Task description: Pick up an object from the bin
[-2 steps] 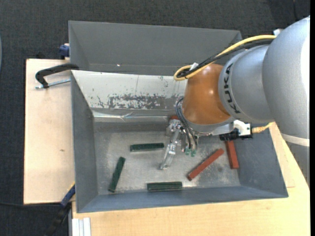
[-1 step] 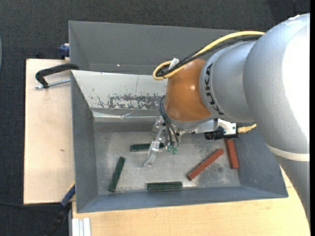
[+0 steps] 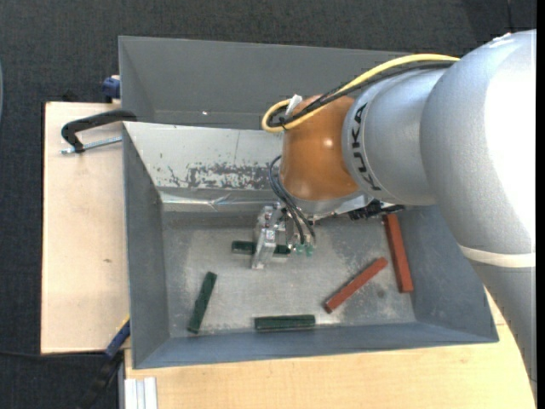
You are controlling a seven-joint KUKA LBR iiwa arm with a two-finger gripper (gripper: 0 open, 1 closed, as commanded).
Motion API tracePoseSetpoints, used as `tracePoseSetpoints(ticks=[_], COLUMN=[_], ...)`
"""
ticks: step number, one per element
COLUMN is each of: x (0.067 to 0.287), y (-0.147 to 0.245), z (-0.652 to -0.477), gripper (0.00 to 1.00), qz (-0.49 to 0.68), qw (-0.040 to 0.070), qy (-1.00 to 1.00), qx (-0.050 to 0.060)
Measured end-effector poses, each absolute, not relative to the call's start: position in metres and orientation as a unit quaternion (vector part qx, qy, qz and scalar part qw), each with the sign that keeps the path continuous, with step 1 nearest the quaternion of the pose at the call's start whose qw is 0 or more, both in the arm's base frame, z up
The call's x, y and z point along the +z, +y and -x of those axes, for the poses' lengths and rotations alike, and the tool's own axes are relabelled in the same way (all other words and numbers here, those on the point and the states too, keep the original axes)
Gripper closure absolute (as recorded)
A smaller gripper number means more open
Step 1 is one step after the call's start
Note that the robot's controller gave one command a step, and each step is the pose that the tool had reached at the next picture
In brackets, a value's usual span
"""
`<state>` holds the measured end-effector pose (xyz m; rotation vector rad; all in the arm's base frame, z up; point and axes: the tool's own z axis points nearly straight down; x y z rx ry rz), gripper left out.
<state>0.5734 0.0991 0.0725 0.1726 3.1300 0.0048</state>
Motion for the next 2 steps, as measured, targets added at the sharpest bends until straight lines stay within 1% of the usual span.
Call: tracePoseSetpoints(ticks=[1,2], x=[0.073,0.217], y=[0.099,0.123], z=[-0.573,-0.598], gripper=[1.0,1.0], qz=[-0.055,-0.05], qw=[0.003,0.004], qy=[0.998,0.999], qx=[0.002,0.001])
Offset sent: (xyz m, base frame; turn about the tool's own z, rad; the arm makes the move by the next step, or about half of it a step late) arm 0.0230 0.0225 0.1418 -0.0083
